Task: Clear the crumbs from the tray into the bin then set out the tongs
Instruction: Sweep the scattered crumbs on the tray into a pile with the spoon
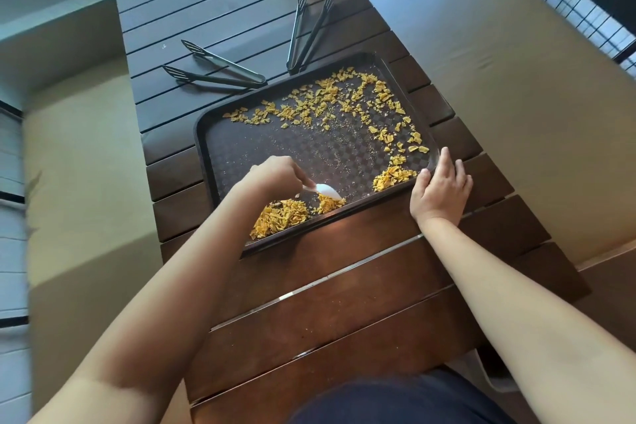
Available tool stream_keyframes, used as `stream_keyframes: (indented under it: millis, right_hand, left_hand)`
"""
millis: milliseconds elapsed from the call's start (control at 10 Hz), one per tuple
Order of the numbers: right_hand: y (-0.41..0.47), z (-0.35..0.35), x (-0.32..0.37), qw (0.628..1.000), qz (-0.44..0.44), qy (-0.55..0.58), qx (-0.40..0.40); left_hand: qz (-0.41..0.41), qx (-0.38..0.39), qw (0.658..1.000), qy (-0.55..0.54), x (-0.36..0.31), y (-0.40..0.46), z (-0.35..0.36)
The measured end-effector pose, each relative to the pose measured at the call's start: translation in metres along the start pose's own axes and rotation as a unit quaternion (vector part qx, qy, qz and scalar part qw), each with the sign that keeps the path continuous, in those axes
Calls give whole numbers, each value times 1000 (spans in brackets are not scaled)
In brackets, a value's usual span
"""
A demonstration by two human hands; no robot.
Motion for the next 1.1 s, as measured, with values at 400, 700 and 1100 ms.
stream_keyframes:
  millis: [400,700,1100]
  right_hand:
    - [0,1,0,1000,-3,1,-1]
    - [0,0,0,1000,-6,4,-5]
    - [0,0,0,1000,-6,4,-7]
  left_hand:
    - [74,-40,996,28,-41,-2,13]
    - [17,-29,991,130,12,-19,-4]
    - [13,-96,982,-162,24,-8,15]
Point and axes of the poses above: each hand's wrist, its own y-axis towards the middle knuckle, its own z-axis out of the palm, x = y × z, the point moved 4 cm from there along y, towards the middle knuckle, and after that the axes turned 5 degrees about x, right-handed, at the moved point
